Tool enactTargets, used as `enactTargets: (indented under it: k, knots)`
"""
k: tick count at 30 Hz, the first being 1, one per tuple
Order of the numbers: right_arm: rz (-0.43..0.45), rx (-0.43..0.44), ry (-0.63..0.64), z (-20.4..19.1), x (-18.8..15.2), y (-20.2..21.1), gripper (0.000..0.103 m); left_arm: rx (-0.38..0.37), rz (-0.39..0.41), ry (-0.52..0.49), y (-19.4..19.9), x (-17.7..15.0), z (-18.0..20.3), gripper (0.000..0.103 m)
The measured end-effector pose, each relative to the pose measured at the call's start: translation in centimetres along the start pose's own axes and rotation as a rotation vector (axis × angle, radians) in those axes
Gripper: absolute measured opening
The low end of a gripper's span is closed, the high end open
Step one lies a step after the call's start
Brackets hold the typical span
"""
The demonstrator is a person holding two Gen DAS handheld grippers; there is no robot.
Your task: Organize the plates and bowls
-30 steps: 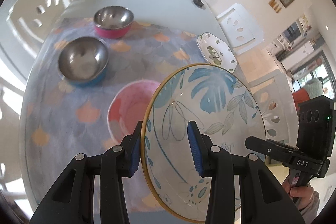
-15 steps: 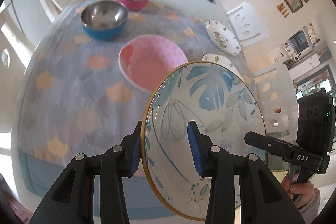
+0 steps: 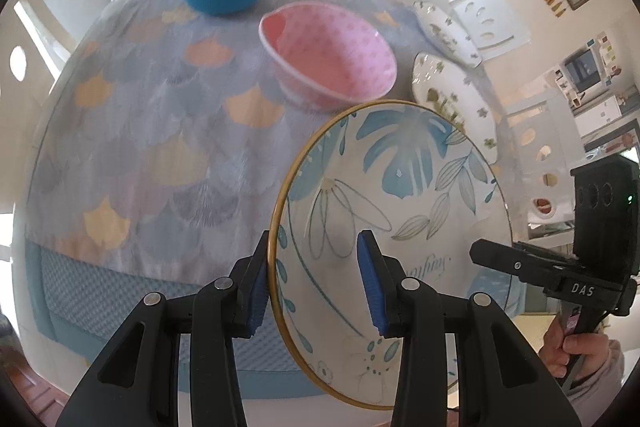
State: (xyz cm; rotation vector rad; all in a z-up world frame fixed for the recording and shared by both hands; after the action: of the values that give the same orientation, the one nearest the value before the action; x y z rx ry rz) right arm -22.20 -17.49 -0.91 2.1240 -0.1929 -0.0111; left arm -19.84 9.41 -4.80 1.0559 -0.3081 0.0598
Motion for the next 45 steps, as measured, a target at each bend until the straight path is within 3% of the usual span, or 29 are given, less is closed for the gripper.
enactTargets:
  k: [8, 13, 17, 23, 32, 38, 45]
  knots:
    - [-0.023, -0.011, -0.007, 0.6, 0.5, -1.8, 0.04, 0.002, -0.039, 0.051, -2.6, -0.5, -1.8, 0.036]
    - [-0.035, -0.078, 0.06, 0.2, 0.6, -3.1, 0.04, 0.011, -0.065, 0.068, -4.2, -0.3, -2.5, 0.036]
    - [-0.058, -0.137, 0.058, 0.7, 0.5, -4.8, 0.04, 0.038, -0.096, 0.042, -5.4, -0.1, -2.4, 0.036]
    - [-0.098, -0.159, 0.045, 1.6, 0.6, -6.2, 0.04, 0.038, -0.14, 0.048, -7.0, -0.2, -2.8, 0.036]
    - [-0.105, -0.202, 0.063, 1.1, 0.8, -7.0, 0.04, 0.038, -0.147, 0.01, -7.6, -0.3, -2.3, 0.041]
    - [-0.087, -0.161, -0.023, 2.3, 0.5, -6.5, 0.039, 0.055, -0.175, -0.031, -7.9, -0.1, -2.0, 0.041]
    - [-0.095, -0.203, -0.065, 1.9, 0.6, -6.5, 0.039, -0.007, -0.217, -0.06, -7.9, 0.2, -2.5, 0.041]
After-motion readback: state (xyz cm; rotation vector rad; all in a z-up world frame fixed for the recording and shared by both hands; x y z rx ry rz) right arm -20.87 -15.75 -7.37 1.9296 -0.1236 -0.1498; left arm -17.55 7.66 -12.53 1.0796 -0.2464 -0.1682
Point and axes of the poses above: each gripper's, at about its wrist camera, not at the fingertips, and y roughly against the way its jaws point, z to its right, x to its top, the point moved 1 cm from there along -y, roughly the way its jaws point, and after that the axes turned 8 degrees about -x, right-handed, at the moved point
